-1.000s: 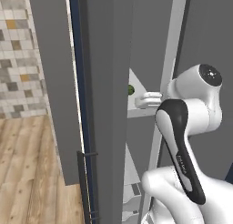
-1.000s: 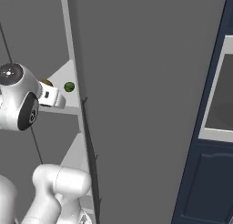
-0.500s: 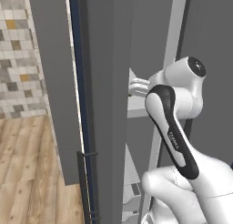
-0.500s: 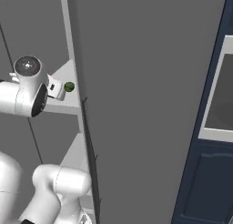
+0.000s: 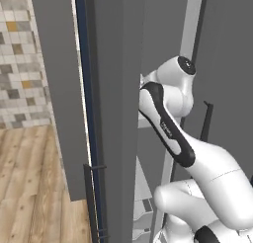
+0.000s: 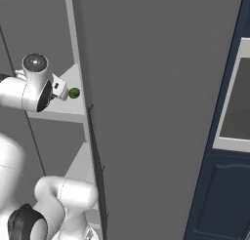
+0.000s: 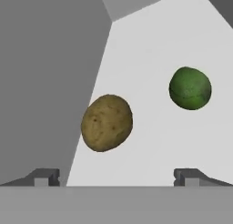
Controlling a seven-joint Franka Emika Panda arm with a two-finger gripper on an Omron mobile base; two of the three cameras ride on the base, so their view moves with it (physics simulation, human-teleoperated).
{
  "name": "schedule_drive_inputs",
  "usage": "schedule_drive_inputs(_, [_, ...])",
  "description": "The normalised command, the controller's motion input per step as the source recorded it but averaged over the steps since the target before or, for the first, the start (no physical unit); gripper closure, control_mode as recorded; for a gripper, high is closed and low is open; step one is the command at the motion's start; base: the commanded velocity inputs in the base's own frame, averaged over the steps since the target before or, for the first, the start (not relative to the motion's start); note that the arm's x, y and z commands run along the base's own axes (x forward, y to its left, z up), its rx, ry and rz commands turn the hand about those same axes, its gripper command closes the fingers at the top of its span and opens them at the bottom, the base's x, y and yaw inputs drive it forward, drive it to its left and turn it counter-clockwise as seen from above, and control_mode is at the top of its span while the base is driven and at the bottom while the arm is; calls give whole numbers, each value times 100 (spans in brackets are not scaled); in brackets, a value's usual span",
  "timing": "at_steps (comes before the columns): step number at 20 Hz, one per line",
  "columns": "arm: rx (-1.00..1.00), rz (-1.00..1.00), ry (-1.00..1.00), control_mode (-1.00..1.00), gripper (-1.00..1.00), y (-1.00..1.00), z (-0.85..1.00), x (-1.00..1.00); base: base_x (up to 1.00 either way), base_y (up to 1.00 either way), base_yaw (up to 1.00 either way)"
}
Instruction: Take the avocado and potato out of the freezer and place them in the tupperware container on the counter. Then put the tupperware containing the vegetables back in the freezer.
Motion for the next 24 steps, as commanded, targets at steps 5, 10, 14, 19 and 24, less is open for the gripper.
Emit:
schedule_drive_inputs(5, [7,0,10,-100,-100,20,-1,55,0,0,0])
schedule_drive_inputs(10, [7,0,10,-100,-100,22,-23,35,0,0,0])
schedule_drive_inputs(14, [4,0,10,-100,-100,15,-32,12,0,0,0])
schedule_drive_inputs(19, [1,0,7,-100,-100,12,-27,6,0,0,0])
schedule_drive_inputs(24, [0,0,3,-100,-100,16,-22,14,0,0,0])
